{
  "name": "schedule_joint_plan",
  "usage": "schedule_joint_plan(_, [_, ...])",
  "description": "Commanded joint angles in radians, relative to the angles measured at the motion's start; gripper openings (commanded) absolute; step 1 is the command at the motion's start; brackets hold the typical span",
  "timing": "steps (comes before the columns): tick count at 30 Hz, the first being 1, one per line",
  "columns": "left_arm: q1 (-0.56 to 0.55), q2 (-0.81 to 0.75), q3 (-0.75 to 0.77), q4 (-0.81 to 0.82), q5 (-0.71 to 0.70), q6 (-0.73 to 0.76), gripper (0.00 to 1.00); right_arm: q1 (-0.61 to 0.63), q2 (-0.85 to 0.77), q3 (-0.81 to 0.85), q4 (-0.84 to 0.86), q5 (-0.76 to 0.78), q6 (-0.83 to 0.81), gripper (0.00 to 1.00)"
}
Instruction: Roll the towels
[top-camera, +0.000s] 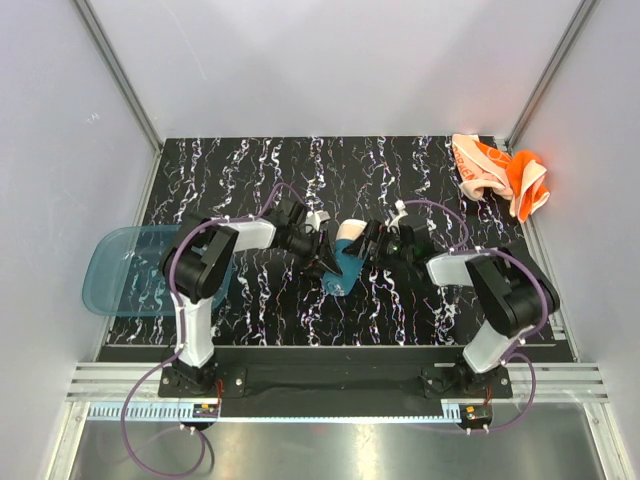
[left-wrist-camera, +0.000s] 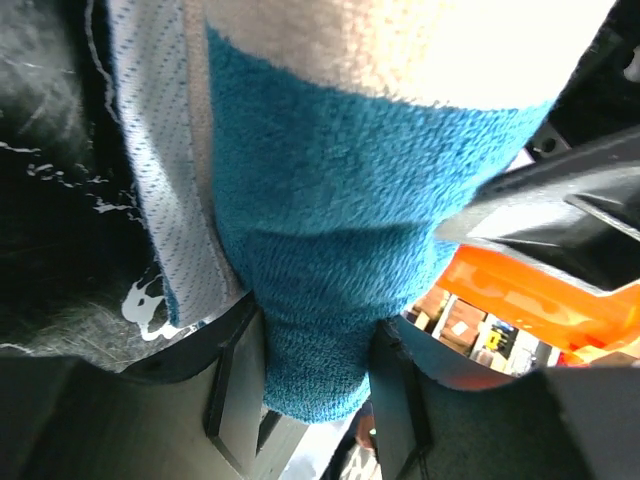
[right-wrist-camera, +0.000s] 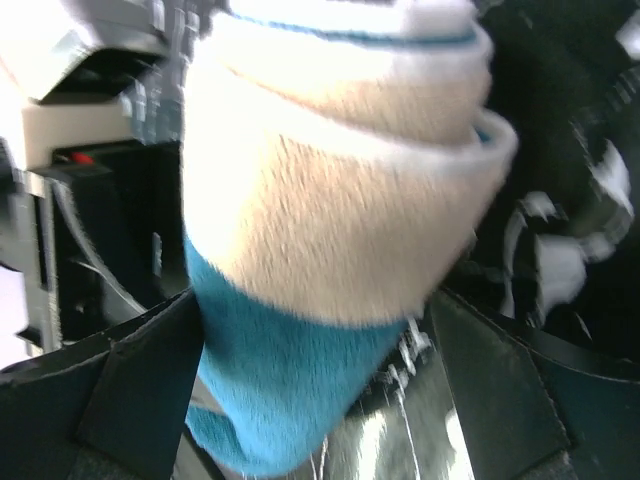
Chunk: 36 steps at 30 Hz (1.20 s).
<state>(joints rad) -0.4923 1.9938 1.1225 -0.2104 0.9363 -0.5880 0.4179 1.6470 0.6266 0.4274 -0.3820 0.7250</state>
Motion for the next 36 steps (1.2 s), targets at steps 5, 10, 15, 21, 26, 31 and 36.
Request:
schedule_joint_plan(5, [0.015, 0.092, 0.014, -0.070, -0.085, 0.030, 0.44, -0.004, 0.189, -0.005, 0.318, -0.090, 0.063, 1.00])
schedule_joint_plan(10, [0.015, 0.112, 0.025, -0.069, -0.083, 0.028, 0.44, -0.002, 0.266, -0.042, 0.516, -0.149, 0.129, 0.89])
schedule_joint_plan(15, [0.015, 0.094, 0.030, -0.067, -0.093, 0.028, 0.47, 0.001, 0.290, -0.067, 0.619, -0.189, 0.168, 0.40])
schedule_joint_plan(21, [0.015, 0.027, 0.019, -0.072, -0.108, 0.036, 0.63, 0.001, 0.223, -0.094, 0.633, -0.204, 0.191, 0.25])
schedule_joint_plan(26, [0.015, -0.136, -0.013, -0.060, -0.125, 0.039, 0.90, -0.001, 0.091, -0.100, 0.521, -0.210, 0.176, 0.24])
schedule_joint_plan(31, [0.018, -0.300, -0.039, -0.081, -0.178, 0.059, 0.99, -0.001, -0.064, -0.085, 0.351, -0.209, 0.122, 0.25])
schedule_joint_plan(36, [0.023, -0.429, -0.081, 0.023, -0.160, 0.019, 0.99, 0.001, -0.266, -0.055, 0.182, -0.213, 0.117, 0.25])
